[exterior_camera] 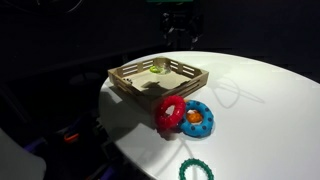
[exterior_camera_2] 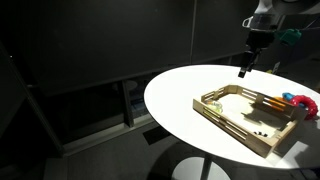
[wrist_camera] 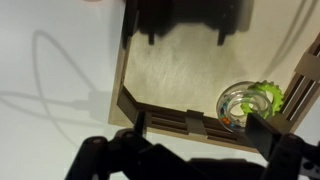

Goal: Take the blue ring off of the tray

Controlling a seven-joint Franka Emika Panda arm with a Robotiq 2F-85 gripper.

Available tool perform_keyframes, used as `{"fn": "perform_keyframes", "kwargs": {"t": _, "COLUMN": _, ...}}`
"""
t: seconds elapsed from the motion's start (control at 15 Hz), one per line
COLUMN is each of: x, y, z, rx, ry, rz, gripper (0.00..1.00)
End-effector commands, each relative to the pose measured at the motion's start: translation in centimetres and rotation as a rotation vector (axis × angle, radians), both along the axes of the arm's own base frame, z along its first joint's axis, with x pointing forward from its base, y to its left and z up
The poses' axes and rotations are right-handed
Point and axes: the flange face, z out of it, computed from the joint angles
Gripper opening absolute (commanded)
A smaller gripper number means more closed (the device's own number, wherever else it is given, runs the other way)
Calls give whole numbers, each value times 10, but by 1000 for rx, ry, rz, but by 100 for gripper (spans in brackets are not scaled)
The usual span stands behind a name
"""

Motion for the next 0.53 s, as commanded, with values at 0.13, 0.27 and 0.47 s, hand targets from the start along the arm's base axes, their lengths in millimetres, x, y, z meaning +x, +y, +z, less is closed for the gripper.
{"fn": "perform_keyframes", "kwargs": {"t": 0.13, "x": 5, "y": 23, "z": -20, "rx": 49, "ry": -2, "rz": 16, "gripper": 100}}
{"fn": "perform_keyframes", "kwargs": {"t": 0.27, "x": 9, "y": 34, "z": -30, "rx": 62, "ry": -5, "rz": 17, "gripper": 100}}
{"fn": "perform_keyframes", "kwargs": {"t": 0.47, "x": 13, "y": 48, "z": -48, "rx": 59, "ry": 10, "rz": 29, "gripper": 100}}
